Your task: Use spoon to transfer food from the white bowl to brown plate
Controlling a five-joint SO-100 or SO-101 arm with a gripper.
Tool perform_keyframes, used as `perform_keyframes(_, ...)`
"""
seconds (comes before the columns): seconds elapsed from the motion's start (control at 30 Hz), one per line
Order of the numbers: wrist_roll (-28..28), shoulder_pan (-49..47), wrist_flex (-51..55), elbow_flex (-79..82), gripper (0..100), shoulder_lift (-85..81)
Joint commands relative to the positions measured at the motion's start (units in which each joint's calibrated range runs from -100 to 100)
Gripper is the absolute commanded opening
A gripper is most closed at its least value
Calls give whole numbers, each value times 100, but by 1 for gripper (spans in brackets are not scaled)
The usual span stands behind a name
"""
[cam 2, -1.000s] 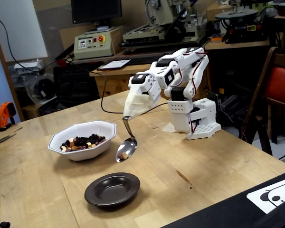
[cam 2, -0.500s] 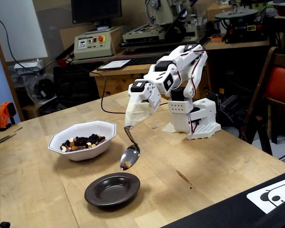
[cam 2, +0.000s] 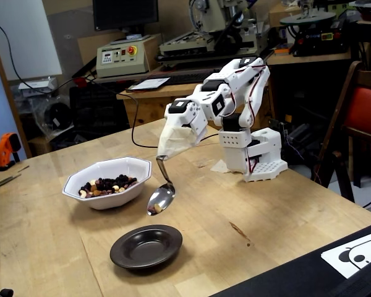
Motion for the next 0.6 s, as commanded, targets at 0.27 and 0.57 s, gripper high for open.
perform_keyframes(0.27, 15, 79, -158, -476, 3, 775)
perform_keyframes(0.57, 15, 546, -593, -689, 3, 844)
